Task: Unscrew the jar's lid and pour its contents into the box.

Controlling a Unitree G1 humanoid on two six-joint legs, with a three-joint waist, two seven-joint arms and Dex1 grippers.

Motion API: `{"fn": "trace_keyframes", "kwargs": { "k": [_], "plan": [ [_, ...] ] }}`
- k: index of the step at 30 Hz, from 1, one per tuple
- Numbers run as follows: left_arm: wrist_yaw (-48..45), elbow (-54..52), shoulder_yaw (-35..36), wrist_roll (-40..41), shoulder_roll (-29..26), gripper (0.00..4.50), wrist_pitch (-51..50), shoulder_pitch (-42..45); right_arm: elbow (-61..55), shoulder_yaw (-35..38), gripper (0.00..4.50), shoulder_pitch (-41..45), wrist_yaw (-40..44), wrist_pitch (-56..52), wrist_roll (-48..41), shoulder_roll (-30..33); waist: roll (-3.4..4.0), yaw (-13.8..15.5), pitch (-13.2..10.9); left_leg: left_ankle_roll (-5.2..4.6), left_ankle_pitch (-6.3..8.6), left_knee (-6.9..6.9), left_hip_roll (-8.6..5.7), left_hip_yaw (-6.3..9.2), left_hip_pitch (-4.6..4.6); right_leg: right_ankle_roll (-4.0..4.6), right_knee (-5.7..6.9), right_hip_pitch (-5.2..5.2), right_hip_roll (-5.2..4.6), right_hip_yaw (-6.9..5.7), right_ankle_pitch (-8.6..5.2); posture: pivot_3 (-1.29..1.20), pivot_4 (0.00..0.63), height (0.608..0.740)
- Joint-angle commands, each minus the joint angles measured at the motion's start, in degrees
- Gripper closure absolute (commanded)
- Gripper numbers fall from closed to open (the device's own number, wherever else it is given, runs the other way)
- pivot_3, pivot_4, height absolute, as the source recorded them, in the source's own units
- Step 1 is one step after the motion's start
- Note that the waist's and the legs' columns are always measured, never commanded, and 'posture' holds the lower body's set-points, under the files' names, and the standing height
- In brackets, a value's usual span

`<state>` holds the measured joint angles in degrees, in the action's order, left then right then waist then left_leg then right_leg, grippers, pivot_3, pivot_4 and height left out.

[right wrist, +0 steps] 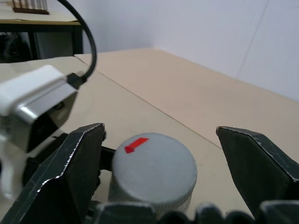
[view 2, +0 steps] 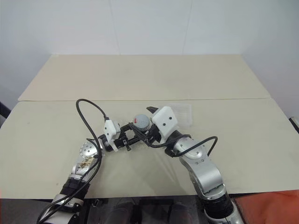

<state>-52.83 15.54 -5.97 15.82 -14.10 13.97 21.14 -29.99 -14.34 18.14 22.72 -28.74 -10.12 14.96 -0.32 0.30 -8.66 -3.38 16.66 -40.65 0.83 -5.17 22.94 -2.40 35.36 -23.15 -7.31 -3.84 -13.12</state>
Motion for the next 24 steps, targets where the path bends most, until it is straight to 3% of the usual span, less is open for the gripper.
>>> {"fn": "trace_keyframes", "kwargs": {
  "k": [1,24],
  "plan": [
    [0.3,-2.5,0.0,0.0,0.3,2.60,1.3,-0.1,0.0,0.0,0.03,0.9,-0.3,2.3,1.1,-0.5,0.00,-0.1,0.0,0.00,0.00,0.00,0.00,0.00,0.00,0.00,0.00,0.00,0.00,0.00,0.00,0.00,0.150,0.740],
    [-0.7,-1.7,0.3,0.3,-0.3,2.60,1.3,0.2,-1.3,2.0,0.03,-2.1,-1.1,1.3,0.2,0.4,0.00,-0.4,0.0,0.01,0.00,0.00,0.01,0.00,-0.01,0.00,0.01,0.00,0.00,0.00,0.00,0.00,0.150,0.740]
  ]
}}
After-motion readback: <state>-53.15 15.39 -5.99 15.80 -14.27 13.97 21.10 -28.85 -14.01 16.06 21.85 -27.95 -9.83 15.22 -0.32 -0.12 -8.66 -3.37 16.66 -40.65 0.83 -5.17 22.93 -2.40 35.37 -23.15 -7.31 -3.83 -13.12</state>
